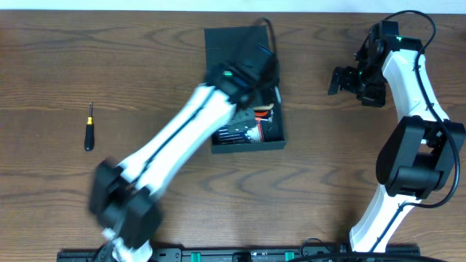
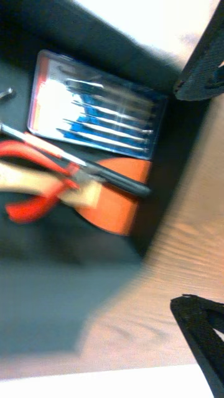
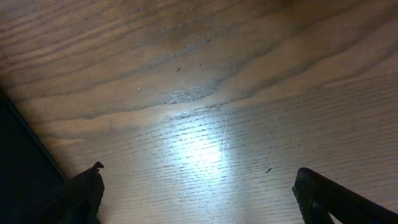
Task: Pack container
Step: 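Carry the pliers into the box and release them, then move the left gripper over the yellow screwdriver and grasp it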
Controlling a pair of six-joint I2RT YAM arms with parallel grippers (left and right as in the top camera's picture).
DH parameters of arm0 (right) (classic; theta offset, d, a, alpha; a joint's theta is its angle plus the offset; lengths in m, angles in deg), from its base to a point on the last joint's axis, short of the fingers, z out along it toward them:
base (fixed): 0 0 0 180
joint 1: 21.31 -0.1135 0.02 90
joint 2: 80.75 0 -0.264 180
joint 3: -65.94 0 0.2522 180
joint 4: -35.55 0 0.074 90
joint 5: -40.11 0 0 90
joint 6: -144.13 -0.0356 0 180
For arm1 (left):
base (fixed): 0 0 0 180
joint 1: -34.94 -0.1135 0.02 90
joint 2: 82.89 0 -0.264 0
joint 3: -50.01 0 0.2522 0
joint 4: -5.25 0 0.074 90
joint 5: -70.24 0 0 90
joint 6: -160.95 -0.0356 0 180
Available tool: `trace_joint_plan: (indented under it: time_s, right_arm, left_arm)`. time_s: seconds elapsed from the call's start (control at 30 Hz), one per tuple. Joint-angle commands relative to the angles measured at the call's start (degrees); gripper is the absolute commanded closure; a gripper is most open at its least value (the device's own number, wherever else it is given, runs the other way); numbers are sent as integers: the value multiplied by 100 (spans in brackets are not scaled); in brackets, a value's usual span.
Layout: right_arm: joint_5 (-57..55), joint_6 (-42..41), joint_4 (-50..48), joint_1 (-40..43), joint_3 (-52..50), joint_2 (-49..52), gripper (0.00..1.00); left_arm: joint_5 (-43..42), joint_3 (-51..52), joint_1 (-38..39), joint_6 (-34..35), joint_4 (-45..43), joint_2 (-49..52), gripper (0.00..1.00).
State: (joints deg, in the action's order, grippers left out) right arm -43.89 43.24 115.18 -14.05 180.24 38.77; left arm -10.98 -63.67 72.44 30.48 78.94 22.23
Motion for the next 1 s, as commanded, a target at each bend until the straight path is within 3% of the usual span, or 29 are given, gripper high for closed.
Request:
trace_joint_plan:
  time_s: [0.0,0.23,0.53,0.7,0.97]
  right_arm:
    - [28,63,-33,-39,-20,48,1]
    - [28,66,-92,-55,-20,48,1]
    - [28,66,-184,-57,-20,48,1]
    - [26,66,-341,-55,-20,48,1]
    - [24,68,-505,-55,-20,48,1]
  left_arm:
    - [247,-131,-579,1123,437,-741,2]
    - [146,-44,-2953,2583,1182,-968,2]
    - [-240,313,-5451,2879,1014,-184,2]
    - [-743,317,-6116,2492,1056,566,1]
    - [-813,317,-6194,1987,977,1537,9]
